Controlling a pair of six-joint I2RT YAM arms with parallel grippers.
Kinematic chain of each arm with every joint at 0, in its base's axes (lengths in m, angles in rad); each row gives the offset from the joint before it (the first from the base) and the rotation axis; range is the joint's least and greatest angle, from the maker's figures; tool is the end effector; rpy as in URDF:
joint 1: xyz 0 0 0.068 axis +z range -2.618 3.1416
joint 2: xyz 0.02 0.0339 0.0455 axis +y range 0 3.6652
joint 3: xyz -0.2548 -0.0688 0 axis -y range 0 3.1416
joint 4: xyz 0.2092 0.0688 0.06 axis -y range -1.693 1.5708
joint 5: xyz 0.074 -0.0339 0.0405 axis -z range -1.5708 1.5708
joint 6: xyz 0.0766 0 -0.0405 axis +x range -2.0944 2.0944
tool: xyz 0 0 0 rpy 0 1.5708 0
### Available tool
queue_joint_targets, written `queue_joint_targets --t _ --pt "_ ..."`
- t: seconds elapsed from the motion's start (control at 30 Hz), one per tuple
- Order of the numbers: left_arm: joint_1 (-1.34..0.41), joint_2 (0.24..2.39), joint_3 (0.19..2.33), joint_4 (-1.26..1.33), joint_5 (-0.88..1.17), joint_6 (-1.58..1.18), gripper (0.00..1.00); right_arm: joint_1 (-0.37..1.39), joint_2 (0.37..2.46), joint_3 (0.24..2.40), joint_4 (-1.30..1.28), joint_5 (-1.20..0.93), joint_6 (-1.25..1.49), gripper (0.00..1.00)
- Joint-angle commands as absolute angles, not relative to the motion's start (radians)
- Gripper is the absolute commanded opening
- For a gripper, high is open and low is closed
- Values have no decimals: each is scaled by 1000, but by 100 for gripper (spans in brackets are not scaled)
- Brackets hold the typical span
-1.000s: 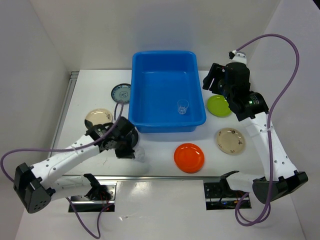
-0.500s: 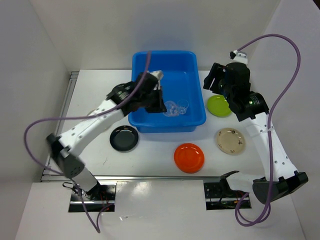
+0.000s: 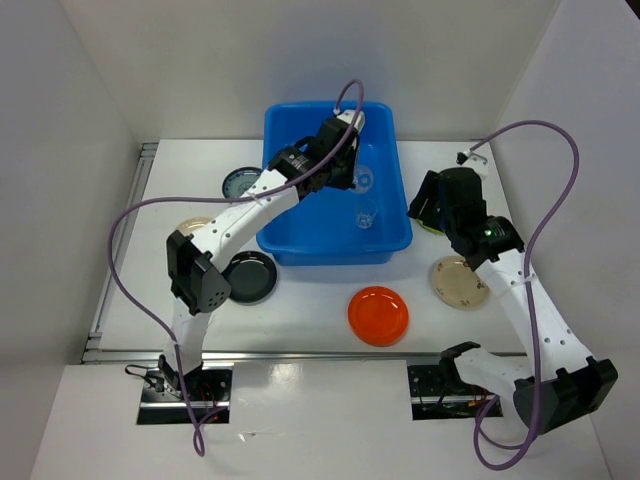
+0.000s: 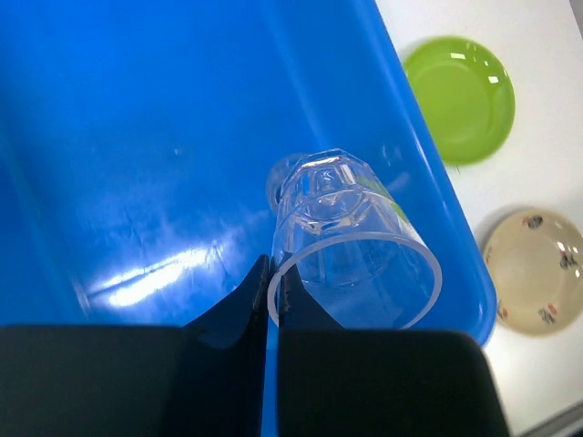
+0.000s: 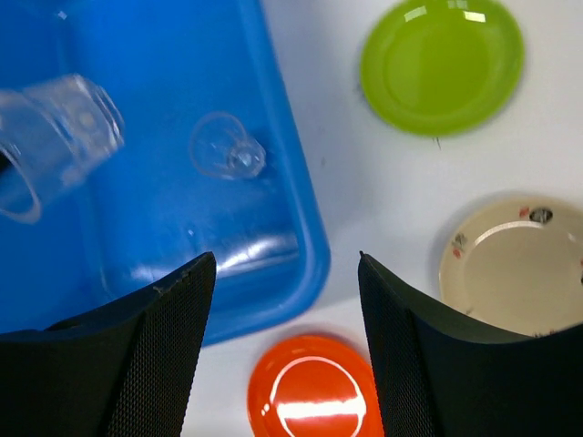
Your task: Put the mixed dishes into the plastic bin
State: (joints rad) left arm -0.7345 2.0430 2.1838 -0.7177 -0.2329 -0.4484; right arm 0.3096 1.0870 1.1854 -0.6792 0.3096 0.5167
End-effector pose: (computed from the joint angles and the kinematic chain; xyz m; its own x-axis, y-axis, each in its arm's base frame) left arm 0.3526 -0.2946 0.3482 -0.5853 -0.0398 -0.8099 0.2828 0.9261 -0.2499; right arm 0.2230 0.0468 0.3387 -0.4779 0.3411 -0.8095 0.2168 0.9388 0.2677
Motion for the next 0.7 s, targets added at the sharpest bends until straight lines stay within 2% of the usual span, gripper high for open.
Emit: queue_joint_targets --t 0.0,0.4,0.67 --pt "-712 2118 2243 -667 -252 -394 0 304 1019 1120 -684 319 574 70" --pt "-667 2327 2348 -647 -192 -394 0 295 1005 1065 -709 299 606 70" --pt "-667 2341 2375 -657 -131 -422 0 295 1015 1046 -709 279 624 70"
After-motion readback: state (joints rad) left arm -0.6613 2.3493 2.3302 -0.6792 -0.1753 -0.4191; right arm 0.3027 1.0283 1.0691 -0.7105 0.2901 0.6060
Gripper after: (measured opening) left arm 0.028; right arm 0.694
